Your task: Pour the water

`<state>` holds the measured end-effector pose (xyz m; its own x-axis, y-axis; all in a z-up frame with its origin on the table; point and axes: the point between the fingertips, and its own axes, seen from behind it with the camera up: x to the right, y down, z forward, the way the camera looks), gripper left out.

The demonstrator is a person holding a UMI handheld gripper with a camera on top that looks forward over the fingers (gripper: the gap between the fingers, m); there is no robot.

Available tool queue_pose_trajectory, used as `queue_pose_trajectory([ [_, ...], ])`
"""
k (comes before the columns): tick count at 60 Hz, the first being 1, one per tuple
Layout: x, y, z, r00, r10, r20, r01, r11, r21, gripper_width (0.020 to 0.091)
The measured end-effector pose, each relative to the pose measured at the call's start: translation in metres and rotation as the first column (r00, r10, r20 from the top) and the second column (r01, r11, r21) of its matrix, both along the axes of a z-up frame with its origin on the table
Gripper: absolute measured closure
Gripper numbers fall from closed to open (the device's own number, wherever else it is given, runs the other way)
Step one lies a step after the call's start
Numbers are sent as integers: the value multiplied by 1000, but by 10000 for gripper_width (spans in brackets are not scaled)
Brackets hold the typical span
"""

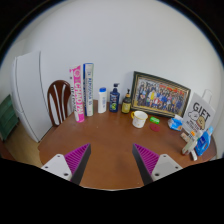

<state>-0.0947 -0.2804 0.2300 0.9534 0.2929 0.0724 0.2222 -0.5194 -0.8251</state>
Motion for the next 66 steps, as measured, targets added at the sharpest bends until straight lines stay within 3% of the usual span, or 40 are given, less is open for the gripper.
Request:
queue_pose_trajectory([
  [14, 83, 27, -17, 989, -143, 21, 144, 990, -16, 250],
  [38, 339, 83, -84, 930, -365, 35, 366, 931, 5, 250],
  [51, 443, 135, -121, 925, -380, -8, 380, 924, 36, 250],
  [66, 487, 202, -165, 941, -336, -44, 338, 939, 54, 251],
])
